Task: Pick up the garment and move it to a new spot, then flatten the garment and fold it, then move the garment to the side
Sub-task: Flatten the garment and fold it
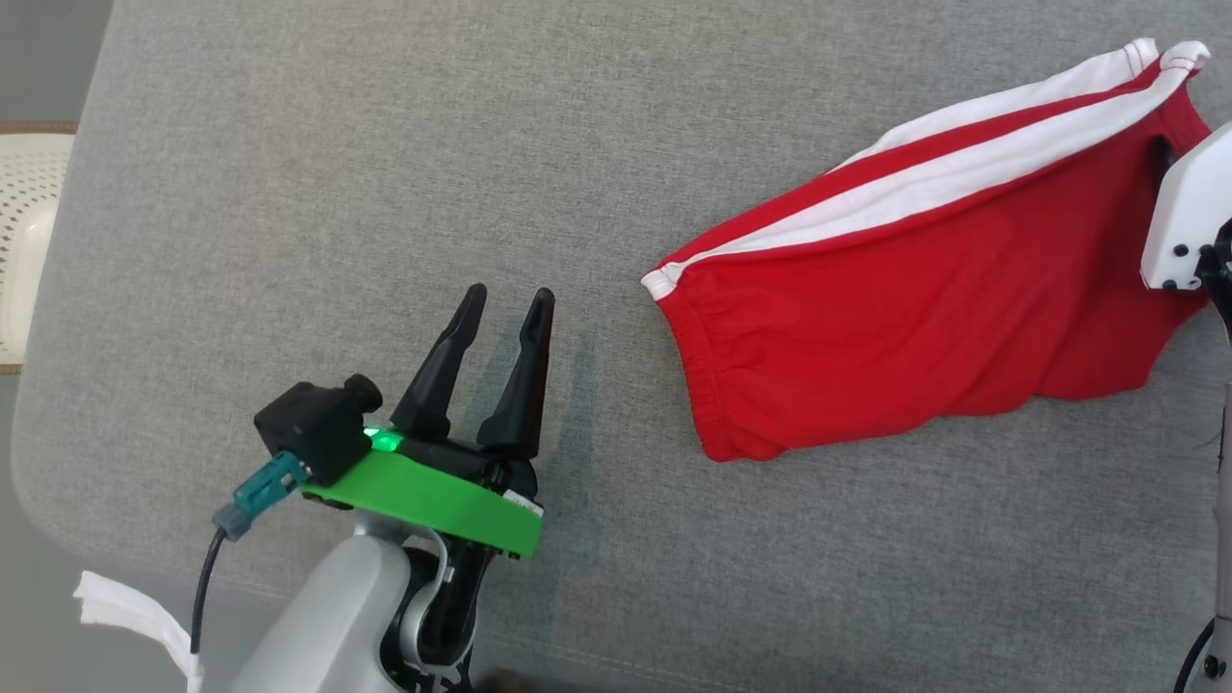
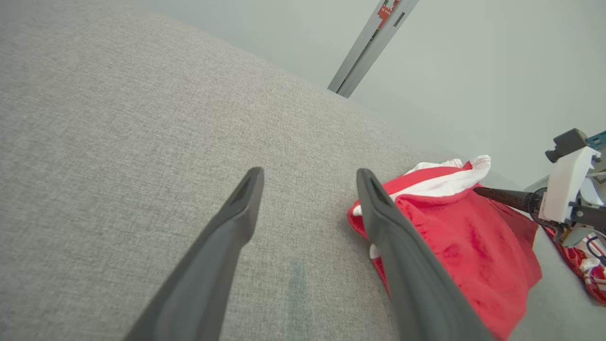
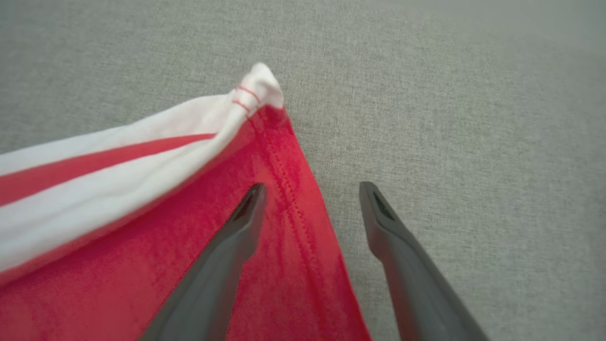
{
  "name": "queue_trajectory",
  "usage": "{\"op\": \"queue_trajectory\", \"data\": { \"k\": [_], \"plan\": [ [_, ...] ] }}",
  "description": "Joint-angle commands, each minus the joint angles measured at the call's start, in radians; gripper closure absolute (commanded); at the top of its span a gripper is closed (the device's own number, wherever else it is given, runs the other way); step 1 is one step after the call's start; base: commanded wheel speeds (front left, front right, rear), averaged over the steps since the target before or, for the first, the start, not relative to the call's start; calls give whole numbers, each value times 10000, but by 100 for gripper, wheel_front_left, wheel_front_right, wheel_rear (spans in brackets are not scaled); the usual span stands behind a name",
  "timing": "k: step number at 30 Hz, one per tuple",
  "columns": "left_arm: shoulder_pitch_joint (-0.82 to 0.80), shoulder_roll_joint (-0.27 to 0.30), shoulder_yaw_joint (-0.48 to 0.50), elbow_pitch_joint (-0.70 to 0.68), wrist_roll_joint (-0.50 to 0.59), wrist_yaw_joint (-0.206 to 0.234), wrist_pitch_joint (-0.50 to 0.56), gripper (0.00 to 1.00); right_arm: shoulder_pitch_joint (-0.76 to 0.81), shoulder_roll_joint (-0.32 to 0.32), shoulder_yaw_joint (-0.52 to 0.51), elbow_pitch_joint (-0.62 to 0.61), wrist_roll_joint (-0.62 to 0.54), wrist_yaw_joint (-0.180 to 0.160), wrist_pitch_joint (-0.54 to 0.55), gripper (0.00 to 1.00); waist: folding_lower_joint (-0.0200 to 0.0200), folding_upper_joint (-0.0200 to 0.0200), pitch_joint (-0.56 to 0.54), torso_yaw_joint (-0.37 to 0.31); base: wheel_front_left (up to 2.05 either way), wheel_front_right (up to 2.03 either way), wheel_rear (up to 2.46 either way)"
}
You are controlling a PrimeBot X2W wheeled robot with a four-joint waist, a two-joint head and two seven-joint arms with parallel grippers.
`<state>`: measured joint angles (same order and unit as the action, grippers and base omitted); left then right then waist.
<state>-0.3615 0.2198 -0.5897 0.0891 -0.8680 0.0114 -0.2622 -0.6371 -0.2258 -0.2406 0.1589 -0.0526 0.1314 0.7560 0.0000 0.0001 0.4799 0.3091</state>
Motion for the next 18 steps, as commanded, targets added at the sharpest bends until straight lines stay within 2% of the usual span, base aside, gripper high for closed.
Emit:
{"op": "queue_trajectory", "data": {
  "k": [1,4,5,6,9,13,18],
  "plan": [
    [284,-241,307,-119,455,-140,-27,0,152,11,-67,202,-24,-16,166,0,0,-1,105,153,0,0,0],
    [861,-702,1006,-278,1681,-538,-28,0,399,236,-274,773,291,-8,727,0,0,-1,37,291,0,0,0],
    [1027,-819,1172,-264,1925,-659,-29,0,456,350,-310,850,435,-7,797,20,0,-1,-15,309,0,0,0],
    [1224,-983,1391,-246,2169,-787,-29,0,497,450,-389,847,604,-5,702,100,0,-1,-83,317,0,0,0],
    [1544,-1138,1915,-209,3192,-1024,-30,0,509,363,-543,769,825,-8,168,100,0,-1,-331,245,0,0,0],
    [2028,-1357,2553,-279,4109,-1228,-30,0,423,305,-1263,727,922,-18,-514,100,0,-1,-739,11,0,0,0],
    [2493,-1557,3106,-312,4625,-1362,-31,0,596,68,-2230,531,889,-16,-880,100,0,-1,-1221,-281,0,0,0]
  ]
}}
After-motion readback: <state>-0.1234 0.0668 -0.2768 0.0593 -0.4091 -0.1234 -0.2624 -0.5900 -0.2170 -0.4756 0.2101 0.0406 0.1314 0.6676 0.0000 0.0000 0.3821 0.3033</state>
